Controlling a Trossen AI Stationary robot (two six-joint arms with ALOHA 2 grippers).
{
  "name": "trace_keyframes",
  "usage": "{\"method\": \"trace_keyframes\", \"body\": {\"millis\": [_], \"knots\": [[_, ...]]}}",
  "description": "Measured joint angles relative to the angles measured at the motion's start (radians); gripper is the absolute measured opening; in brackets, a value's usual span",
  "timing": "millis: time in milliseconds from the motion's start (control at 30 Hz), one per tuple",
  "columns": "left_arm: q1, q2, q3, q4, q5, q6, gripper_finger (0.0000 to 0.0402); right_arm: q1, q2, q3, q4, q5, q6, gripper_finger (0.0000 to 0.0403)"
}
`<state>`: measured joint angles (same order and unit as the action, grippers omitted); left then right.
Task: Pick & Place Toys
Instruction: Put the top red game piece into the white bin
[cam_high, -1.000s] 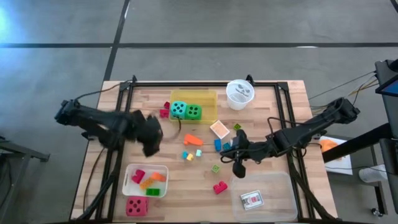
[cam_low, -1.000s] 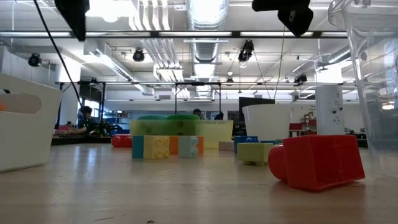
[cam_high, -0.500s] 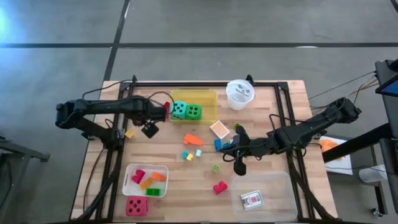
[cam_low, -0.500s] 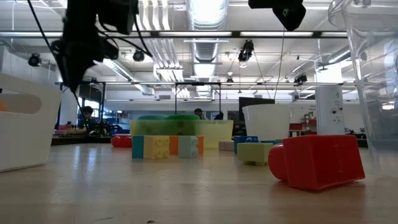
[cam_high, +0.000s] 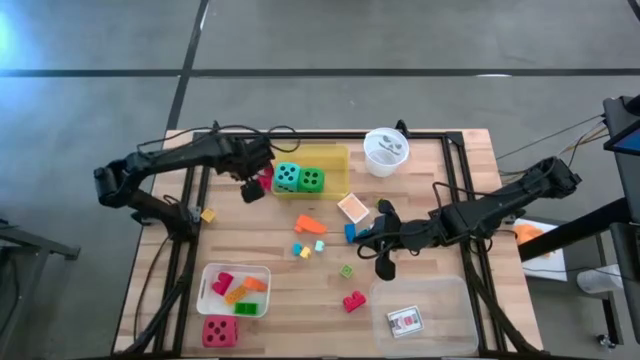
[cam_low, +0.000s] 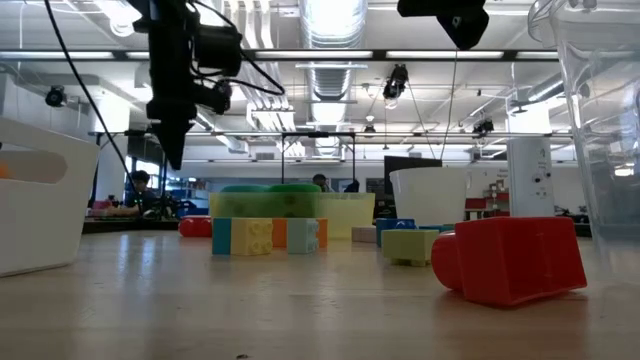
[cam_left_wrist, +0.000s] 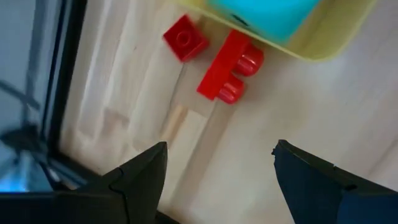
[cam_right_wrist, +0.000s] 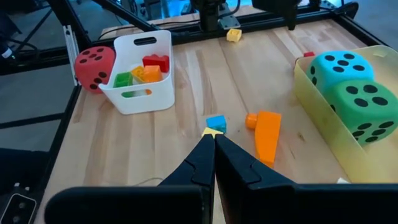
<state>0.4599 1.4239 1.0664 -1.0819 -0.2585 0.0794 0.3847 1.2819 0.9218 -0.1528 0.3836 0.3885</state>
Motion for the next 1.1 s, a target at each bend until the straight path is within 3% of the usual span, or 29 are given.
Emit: {"method": "trace_keyframes", "body": {"millis": [300, 700, 1100], "knots": [[0.000, 0.107, -0.001, 0.100, -0.003, 0.262, 0.0281, 0.000, 0.000, 0.000, 0.000, 0.000, -0.003, 0.0009], [0.025, 0.220, -0.021, 0.185, 0.023, 0.338, 0.0281, 0.001, 0.000, 0.000, 0.000, -0.042, -0.003, 0.0009], [0.097, 0.235, -0.086, 0.255, 0.077, 0.441, 0.0281, 0.001, 0.000, 0.000, 0.000, -0.052, -0.004, 0.0009]]}}
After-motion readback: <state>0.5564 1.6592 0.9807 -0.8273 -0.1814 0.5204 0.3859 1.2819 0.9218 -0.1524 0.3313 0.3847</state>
